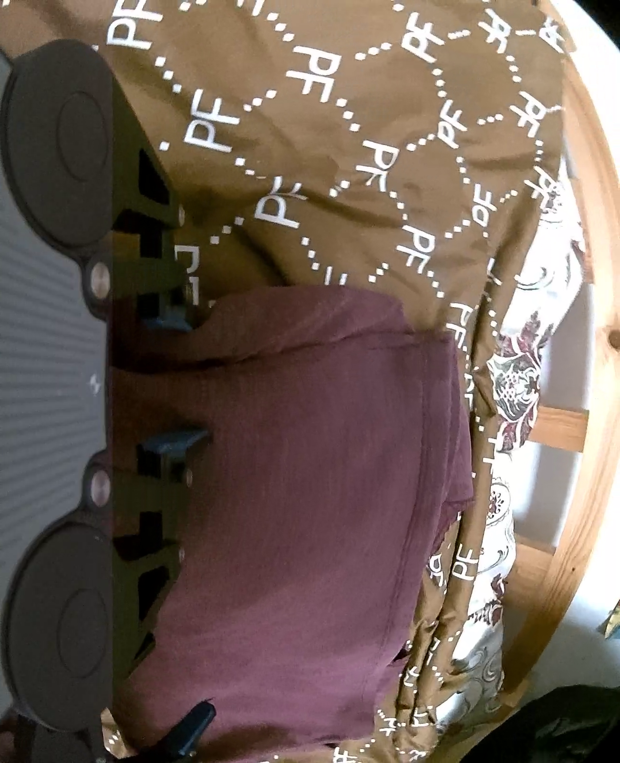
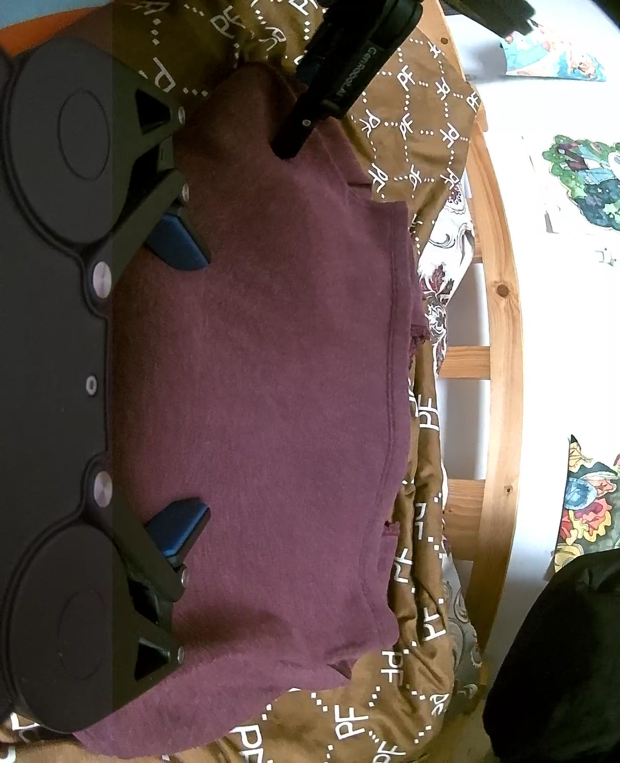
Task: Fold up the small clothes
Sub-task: 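Grasp the side edge of the folded shirt with the left gripper and lift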
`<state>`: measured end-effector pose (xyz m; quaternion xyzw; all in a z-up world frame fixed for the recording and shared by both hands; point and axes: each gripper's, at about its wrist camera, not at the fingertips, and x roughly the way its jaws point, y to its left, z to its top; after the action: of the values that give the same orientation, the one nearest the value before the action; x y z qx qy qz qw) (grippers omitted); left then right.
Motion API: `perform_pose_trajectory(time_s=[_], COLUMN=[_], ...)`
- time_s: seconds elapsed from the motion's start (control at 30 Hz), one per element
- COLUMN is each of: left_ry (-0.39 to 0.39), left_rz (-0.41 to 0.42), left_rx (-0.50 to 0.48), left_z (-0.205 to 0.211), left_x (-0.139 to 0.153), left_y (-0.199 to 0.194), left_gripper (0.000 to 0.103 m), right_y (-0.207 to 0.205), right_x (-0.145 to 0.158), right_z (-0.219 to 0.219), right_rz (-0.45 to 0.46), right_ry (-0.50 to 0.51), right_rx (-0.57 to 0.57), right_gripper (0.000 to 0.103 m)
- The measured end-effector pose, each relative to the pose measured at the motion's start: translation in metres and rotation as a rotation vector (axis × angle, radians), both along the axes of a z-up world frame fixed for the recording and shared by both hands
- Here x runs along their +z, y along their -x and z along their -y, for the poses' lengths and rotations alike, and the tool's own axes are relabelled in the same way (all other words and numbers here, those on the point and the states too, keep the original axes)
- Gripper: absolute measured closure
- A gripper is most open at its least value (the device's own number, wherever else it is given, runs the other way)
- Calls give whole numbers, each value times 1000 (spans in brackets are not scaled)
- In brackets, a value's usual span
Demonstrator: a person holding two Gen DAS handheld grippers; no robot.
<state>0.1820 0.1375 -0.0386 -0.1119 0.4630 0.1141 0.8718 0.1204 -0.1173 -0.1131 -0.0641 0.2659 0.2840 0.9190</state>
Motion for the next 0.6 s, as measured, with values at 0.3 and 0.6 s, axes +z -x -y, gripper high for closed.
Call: perform_pose_trajectory(time_s=[0.3,0.6], left_ry=[81,107], left_rz=[66,228], left_rx=[93,-32], left_z=[-9,30], left_x=[13,61], left_y=[9,10], left_gripper=[90,91], right_y=[3,-2], right_x=[4,16], right_z=[0,13], right_rz=[20,75], right_ry=[18,42], right_rx=[-23,-109], right_gripper=[0,1])
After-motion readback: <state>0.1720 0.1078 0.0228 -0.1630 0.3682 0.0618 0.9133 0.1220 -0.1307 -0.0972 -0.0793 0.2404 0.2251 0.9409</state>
